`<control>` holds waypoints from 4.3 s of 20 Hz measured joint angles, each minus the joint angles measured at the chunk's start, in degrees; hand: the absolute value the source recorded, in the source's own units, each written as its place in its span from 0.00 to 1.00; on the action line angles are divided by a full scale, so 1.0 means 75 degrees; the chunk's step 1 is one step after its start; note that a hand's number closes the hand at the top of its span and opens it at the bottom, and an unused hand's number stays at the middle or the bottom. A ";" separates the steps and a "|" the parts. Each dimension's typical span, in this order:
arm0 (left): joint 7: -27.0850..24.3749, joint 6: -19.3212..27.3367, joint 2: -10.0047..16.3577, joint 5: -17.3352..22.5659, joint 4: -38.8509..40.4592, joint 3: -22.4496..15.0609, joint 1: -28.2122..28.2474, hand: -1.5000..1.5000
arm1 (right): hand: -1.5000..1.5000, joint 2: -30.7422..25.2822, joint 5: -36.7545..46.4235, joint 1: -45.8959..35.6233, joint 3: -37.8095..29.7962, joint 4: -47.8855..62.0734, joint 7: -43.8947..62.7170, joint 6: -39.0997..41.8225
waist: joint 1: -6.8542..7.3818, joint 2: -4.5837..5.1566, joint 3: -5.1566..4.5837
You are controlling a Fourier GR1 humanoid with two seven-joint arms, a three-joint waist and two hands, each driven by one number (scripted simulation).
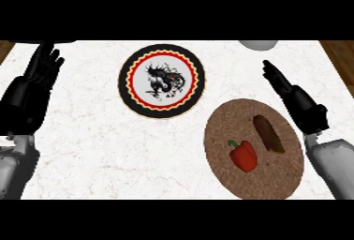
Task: Pick the bell pepper from the placemat and place it in the plate
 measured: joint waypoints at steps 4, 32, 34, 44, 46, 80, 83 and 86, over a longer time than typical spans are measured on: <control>-0.0114 -0.0148 -0.0032 -0.0010 0.0051 -0.0057 -0.0042 0.50 | 1.00 0.0681 0.0131 -0.0115 0.0936 -0.0659 -0.0021 0.0396 | 0.0141 -0.0005 0.0154; -0.0422 -0.0858 -0.0181 -0.0087 0.0054 0.0044 0.0563 0.50 | 0.00 0.0065 0.4499 0.1280 0.2800 -0.4012 0.1981 -0.0777 | 0.0037 -0.0077 0.0218; -0.0370 -0.0923 -0.0096 -0.0017 0.0064 0.0146 0.0503 0.50 | 0.00 -0.0366 0.4701 0.1091 0.2828 -0.4240 0.2804 -0.0144 | 0.0028 -0.0083 0.0210; -0.0267 -0.0950 -0.0224 -0.0113 0.0109 0.0104 0.0280 0.50 | 0.00 -0.0739 0.4055 0.0038 0.3232 -0.5127 0.6770 0.3304 | 0.0120 -0.0031 0.0225; -0.0245 -0.0966 -0.0285 -0.0161 0.0056 0.0111 0.0313 0.50 | 0.00 -0.0595 0.4002 -0.0061 0.3175 -0.5028 0.7075 0.3670 | 0.0135 -0.0021 0.0234; -0.0089 -0.1594 -0.1005 -0.0824 -0.0037 0.0719 0.0275 0.50 | 1.00 0.0779 0.7331 0.0451 0.2358 -0.1306 0.5225 0.4268 | 0.0155 -0.0005 0.0245; -0.0125 -0.1609 -0.1014 -0.0849 -0.0026 0.0764 0.0311 0.50 | 1.00 0.0760 0.7721 0.0405 0.2374 -0.1233 0.4642 0.3472 | 0.0153 -0.0023 0.0227; -0.0225 -0.1638 -0.1044 -0.0878 0.0209 0.0820 0.0191 0.50 | 1.00 0.0741 0.8110 0.0383 0.2400 -0.1263 0.4215 0.2885 | 0.0133 -0.0019 0.0227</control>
